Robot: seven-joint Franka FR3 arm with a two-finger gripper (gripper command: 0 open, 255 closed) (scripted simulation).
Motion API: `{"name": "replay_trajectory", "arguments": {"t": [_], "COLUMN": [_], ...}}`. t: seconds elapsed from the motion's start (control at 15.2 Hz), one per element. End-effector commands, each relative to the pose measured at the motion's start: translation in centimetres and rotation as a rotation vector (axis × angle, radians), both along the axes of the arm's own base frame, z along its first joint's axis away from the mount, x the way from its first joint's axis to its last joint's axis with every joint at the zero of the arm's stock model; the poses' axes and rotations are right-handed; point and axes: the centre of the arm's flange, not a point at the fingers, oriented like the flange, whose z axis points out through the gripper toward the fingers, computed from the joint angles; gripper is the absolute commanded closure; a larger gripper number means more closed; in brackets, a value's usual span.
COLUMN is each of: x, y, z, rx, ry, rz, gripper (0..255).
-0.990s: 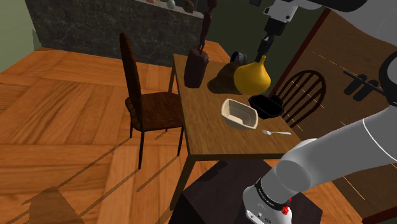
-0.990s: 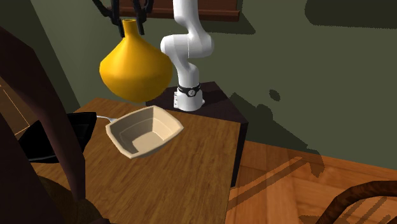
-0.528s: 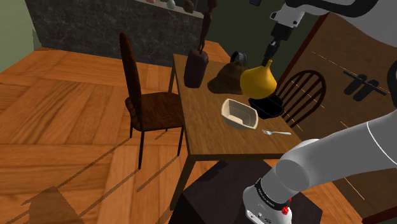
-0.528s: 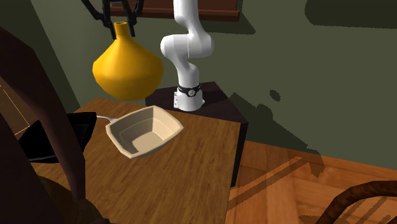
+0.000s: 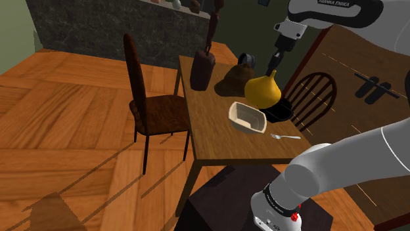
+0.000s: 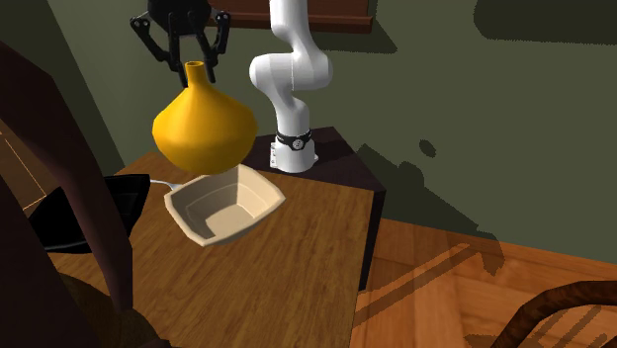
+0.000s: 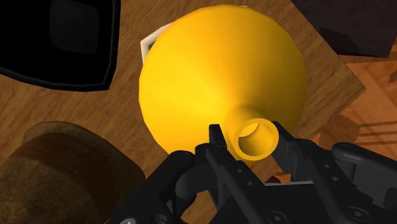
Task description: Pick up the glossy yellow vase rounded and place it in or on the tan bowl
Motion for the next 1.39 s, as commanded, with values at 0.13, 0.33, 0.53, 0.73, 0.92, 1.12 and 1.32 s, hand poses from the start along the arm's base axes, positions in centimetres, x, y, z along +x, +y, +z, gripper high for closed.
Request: {"name": "replay_trajectory", "arguments": {"t": [0.13,0.33,0.53,0.73,0.92,1.12,1.32], "x": [0.1,0.1,0.1,0.1,0.1,0.1,0.1], "y": [0.0,0.0,0.0,0.0,0.0,0.0,0.0], "z": [-2.2,-3.8,-5.4,-6.9,-8.5,-9.2,-9.2], "rx": [-0.001,-0.001,-0.001,-0.001,-0.001,-0.001,-0.001], "ry": [-0.001,-0.001,-0.001,-0.001,-0.001,-0.001,-0.001], "rz": [0.000,0.000,0.000,0.000,0.000,0.000,0.000], "gripper": [255,255,255,255,255,255,255]}}
